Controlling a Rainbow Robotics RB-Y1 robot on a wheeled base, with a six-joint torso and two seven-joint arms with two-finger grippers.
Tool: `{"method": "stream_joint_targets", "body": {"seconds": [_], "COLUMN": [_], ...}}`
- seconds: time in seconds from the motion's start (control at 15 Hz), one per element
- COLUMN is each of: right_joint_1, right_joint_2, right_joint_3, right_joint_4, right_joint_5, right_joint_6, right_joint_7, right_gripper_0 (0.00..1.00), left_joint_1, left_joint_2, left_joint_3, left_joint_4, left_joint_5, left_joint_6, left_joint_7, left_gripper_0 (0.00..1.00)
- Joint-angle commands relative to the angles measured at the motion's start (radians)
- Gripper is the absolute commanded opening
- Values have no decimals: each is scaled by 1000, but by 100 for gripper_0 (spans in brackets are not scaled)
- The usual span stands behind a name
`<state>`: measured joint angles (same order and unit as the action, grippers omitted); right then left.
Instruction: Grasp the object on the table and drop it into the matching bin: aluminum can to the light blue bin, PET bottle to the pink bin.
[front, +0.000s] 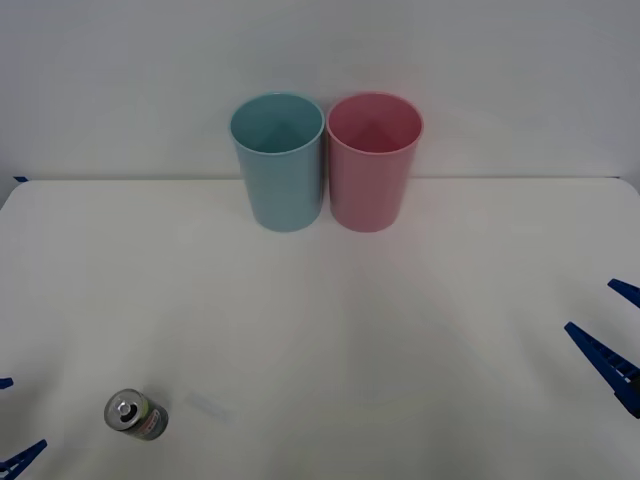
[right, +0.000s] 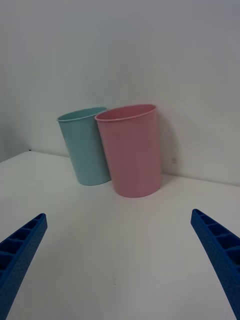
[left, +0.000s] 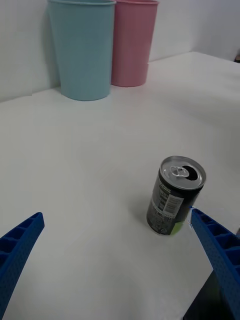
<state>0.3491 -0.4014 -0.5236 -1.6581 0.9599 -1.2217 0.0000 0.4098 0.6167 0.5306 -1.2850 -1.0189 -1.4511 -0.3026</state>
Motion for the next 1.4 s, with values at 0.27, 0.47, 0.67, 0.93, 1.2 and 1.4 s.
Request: {"method": "stream_joint_targets", "body": {"seconds": [0.27, 0.47, 0.67, 0.93, 1.2, 1.4], "right_joint_1": [0, 0, 0, 0, 0, 0], "right_joint_2": [0, 0, 0, 0, 0, 0], "right_joint_3": [0, 0, 0, 0, 0, 0], "right_joint_4": [0, 0, 0, 0, 0, 0], "right_joint_5": [0, 0, 0, 0, 0, 0], "right_joint_6": [0, 0, 0, 0, 0, 0], "right_joint_7": [0, 0, 0, 0, 0, 0], "right_gripper_0": [100, 100, 100, 100, 100, 100], "left_joint_1": [-22, -29, -43, -97, -115, -128], "left_joint_2": [17, 20, 20, 11, -51, -95], "left_joint_3": [-89, -141, -192, -261, -267, -265], "left_joint_4": [124, 144, 185, 283, 305, 305], "left_joint_5": [34, 60, 86, 125, 126, 125], "left_joint_6": [-25, -23, -14, -11, 2, 14], "left_joint_7": [-173, -191, -268, -357, -355, -359], "left_gripper_0": [100, 100, 100, 100, 100, 100]}}
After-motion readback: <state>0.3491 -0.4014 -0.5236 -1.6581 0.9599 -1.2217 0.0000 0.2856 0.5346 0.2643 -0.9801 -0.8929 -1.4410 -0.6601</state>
